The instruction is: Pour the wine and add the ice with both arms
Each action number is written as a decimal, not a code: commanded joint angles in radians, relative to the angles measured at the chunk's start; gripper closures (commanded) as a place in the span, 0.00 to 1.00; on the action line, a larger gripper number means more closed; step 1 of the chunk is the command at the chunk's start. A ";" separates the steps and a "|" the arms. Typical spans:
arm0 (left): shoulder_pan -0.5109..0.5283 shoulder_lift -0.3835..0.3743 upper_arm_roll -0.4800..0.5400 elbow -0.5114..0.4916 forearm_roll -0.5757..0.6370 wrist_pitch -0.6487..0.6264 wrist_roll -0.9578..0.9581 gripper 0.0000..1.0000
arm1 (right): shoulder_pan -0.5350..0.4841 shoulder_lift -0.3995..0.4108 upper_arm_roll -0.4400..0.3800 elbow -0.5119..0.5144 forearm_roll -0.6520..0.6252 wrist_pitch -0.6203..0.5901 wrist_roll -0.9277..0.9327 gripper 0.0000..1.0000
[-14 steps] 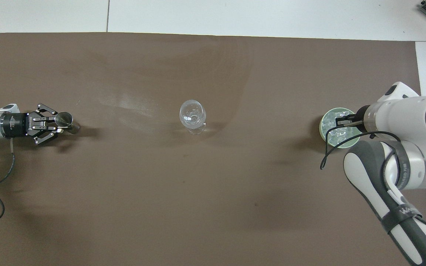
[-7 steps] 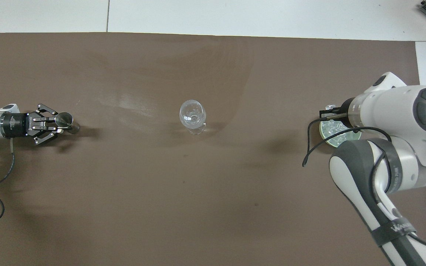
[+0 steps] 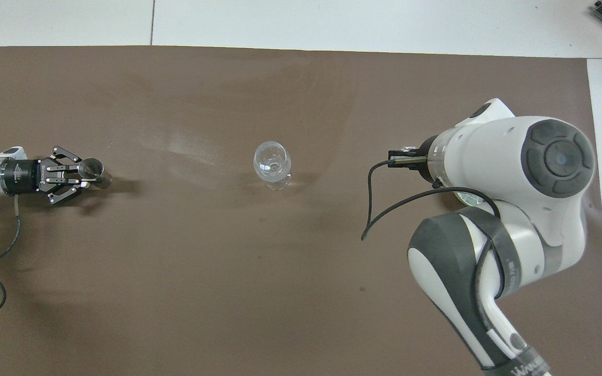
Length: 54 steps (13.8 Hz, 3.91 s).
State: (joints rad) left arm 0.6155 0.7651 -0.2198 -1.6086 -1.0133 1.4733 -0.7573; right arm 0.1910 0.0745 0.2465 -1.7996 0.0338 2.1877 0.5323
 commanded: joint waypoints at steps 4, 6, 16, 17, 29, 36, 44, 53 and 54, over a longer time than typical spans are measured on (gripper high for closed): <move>-0.003 0.023 0.002 0.036 0.028 0.010 0.004 1.00 | 0.044 0.042 0.050 0.068 0.020 0.044 0.136 1.00; -0.003 0.023 0.002 0.036 0.029 0.015 0.004 1.00 | 0.068 0.056 0.051 0.080 0.028 0.058 0.178 1.00; -0.003 0.025 0.002 0.044 0.036 0.021 0.003 1.00 | 0.133 0.157 0.056 0.112 0.043 0.141 0.218 1.00; -0.003 0.025 0.002 0.045 0.039 0.022 0.003 1.00 | 0.148 0.175 0.056 0.115 0.035 0.144 0.228 1.00; -0.003 0.026 0.003 0.052 0.052 0.039 0.001 1.00 | 0.163 0.215 0.054 0.138 0.009 0.193 0.226 1.00; -0.005 0.031 0.003 0.053 0.055 0.048 -0.011 0.76 | 0.157 0.215 0.054 0.125 -0.049 0.195 0.219 1.00; -0.003 0.030 0.003 0.078 0.087 0.052 -0.071 0.28 | 0.150 0.215 0.054 0.140 -0.049 0.198 0.226 0.32; -0.010 -0.021 0.000 0.173 0.194 0.001 -0.171 0.00 | 0.085 0.173 0.040 0.111 -0.137 0.172 0.219 0.00; -0.016 -0.041 -0.004 0.182 0.218 0.001 -0.189 0.00 | 0.058 0.144 0.040 0.092 -0.137 0.156 0.216 0.00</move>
State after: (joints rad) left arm 0.6152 0.7579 -0.2273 -1.4544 -0.8463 1.4951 -0.8964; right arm 0.2997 0.2752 0.2782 -1.6713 -0.0784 2.3702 0.7385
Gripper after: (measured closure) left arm 0.000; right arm 0.000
